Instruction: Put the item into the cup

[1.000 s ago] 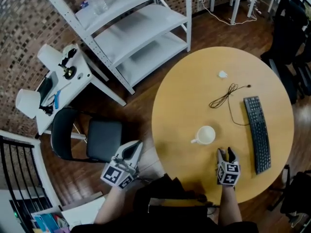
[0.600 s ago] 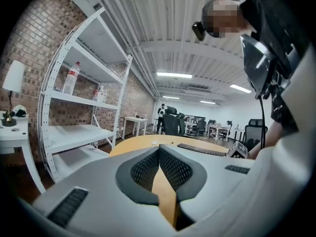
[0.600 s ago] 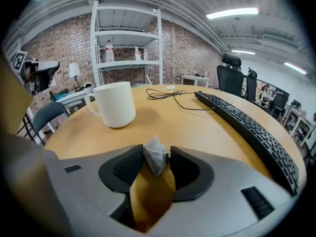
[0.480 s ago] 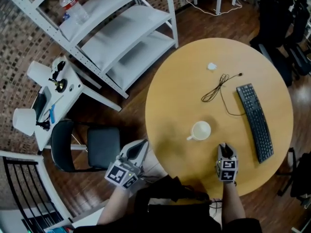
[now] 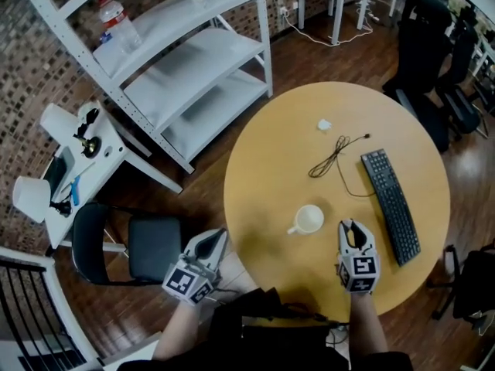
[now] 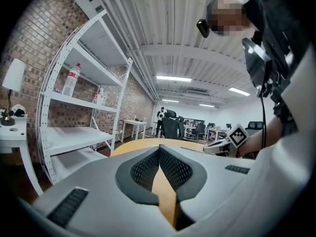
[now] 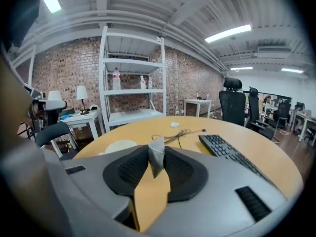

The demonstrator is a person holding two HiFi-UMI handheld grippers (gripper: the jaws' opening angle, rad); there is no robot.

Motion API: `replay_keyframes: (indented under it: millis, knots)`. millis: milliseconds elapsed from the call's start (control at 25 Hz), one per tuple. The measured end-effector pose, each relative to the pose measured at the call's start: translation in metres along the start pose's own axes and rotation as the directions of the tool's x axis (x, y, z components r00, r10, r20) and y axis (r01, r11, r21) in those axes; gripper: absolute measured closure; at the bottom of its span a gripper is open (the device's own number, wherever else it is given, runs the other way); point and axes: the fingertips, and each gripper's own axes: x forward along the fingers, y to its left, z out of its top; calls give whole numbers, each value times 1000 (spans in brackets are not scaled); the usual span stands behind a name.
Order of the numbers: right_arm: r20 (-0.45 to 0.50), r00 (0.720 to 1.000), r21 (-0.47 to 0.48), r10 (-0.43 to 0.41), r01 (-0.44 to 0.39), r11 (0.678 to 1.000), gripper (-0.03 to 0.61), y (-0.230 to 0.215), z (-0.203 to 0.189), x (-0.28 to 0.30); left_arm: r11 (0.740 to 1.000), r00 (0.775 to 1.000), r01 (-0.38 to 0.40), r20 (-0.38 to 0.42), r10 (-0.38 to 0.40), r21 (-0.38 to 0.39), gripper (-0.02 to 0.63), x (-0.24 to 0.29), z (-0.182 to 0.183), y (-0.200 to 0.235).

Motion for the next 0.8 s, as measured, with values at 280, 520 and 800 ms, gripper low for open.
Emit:
replay_keyframes:
  millis: [280, 520, 800]
  knots:
    - [101, 984, -126, 147, -134, 983, 492, 49, 56, 14, 999, 998, -32, 61, 33, -18, 618, -7, 17, 18]
    - [17, 985, -69, 174, -173, 983, 451, 72, 41, 36, 997, 992, -59, 111, 64, -49, 618, -31, 26, 32]
    - [25, 982, -80, 187, -185, 980, 380, 78, 43, 36, 996, 992, -84, 92, 86, -25, 618, -39, 23, 44]
